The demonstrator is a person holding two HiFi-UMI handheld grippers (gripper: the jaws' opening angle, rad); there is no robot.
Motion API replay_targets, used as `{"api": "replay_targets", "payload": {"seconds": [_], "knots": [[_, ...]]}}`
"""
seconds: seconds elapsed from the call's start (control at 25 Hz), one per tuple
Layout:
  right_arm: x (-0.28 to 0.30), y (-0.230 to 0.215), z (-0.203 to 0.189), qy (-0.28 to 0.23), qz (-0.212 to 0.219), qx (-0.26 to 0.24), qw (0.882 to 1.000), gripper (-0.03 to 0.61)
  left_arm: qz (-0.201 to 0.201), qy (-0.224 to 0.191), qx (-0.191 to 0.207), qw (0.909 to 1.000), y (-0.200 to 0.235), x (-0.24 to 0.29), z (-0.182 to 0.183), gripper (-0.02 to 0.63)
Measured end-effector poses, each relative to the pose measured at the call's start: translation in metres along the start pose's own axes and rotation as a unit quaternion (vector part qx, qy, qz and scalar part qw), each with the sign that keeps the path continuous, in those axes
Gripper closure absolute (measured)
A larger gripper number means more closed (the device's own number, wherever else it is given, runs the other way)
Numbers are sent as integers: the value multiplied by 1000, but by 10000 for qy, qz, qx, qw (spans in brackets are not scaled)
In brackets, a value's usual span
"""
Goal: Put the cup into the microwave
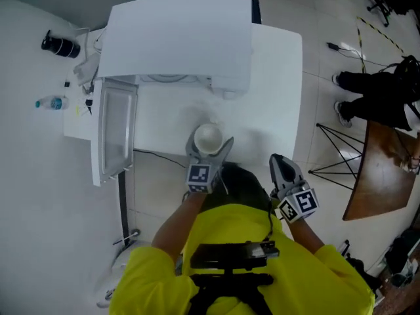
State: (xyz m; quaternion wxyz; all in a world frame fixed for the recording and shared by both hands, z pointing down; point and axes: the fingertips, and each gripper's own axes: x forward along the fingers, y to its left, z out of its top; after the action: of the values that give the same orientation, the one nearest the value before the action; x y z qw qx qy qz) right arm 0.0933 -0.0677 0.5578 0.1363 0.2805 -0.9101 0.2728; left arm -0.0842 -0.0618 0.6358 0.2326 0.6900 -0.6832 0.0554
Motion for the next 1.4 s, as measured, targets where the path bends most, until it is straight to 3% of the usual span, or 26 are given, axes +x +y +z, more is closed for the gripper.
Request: {"api": "replay_targets", "payload": {"seconds": [0.2, 0.4, 0.52, 0.8, 1.12, 1.4], "knots": [[63, 38, 8, 59, 436, -382, 9983, 574, 807, -355, 310, 9956, 128, 6, 46, 147], [102, 62, 8, 227, 509, -447, 9974, 574, 882, -557, 722, 9919, 197, 60, 99, 146], [106, 75, -4, 411, 499, -429, 9970, 574, 645, -585, 925, 9919, 209, 94, 113, 146], [96, 73, -27, 631, 174, -250, 9975, 574, 292, -576, 896, 9939, 209, 146, 112, 146], [88, 63, -20, 443, -166, -2, 9989, 574, 352, -405, 943, 9941, 208, 168, 105, 147], [97, 79, -16, 383, -147, 48, 9991, 574, 536, -346, 806, 9947, 213, 174, 105, 143]]}}
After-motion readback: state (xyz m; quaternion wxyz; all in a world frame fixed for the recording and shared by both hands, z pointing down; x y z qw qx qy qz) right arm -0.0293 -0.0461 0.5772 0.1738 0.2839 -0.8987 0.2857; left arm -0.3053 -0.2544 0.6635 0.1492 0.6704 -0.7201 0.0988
